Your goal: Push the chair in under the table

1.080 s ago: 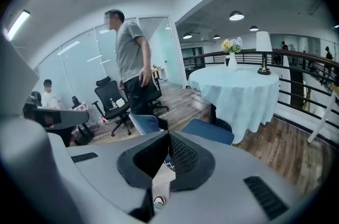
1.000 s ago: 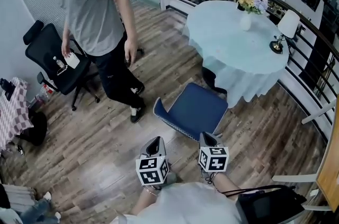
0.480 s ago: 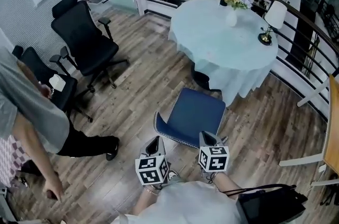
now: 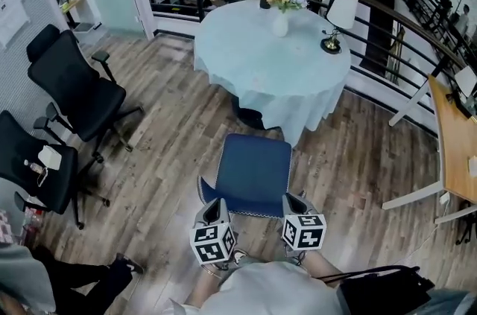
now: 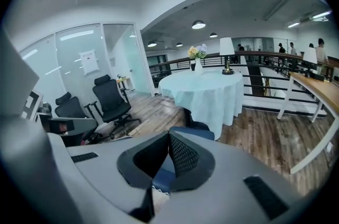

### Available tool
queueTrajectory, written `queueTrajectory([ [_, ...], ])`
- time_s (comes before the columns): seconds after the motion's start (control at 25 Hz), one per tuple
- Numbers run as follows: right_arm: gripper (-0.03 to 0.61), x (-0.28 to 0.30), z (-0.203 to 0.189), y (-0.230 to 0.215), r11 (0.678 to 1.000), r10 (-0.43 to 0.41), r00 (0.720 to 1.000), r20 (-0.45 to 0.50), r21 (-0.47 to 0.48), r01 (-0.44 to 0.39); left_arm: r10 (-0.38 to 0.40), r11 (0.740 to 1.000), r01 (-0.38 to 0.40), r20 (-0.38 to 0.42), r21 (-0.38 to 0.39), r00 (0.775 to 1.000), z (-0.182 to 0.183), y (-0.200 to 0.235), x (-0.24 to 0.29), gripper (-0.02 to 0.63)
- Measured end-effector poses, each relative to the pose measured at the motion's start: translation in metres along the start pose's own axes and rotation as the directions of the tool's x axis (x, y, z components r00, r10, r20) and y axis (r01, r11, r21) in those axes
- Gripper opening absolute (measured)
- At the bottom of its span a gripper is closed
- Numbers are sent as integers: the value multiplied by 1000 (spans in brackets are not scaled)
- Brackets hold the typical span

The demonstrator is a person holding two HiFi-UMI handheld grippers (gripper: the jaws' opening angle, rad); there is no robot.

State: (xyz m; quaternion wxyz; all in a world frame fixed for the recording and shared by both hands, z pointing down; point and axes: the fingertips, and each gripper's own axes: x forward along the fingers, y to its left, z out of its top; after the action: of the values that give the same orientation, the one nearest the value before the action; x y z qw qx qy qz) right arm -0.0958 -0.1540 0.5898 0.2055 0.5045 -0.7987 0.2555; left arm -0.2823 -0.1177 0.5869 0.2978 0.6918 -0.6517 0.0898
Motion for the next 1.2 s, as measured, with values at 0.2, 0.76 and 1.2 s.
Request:
queueTrajectory([
  [0.2, 17, -11, -21, -19, 999, -22, 999, -35, 39, 24, -30, 999, 30, -40, 12, 999, -9, -11, 16, 5],
  [0.76, 23, -14, -33, -8, 995, 98, 994, -56, 6, -97, -96, 989, 103, -67, 107, 993, -17, -32, 16, 18],
  [1.2, 150, -4, -66, 21, 976, 169, 967, -191, -101, -191, -188, 925, 249, -223, 286, 956, -53, -42, 14, 234],
])
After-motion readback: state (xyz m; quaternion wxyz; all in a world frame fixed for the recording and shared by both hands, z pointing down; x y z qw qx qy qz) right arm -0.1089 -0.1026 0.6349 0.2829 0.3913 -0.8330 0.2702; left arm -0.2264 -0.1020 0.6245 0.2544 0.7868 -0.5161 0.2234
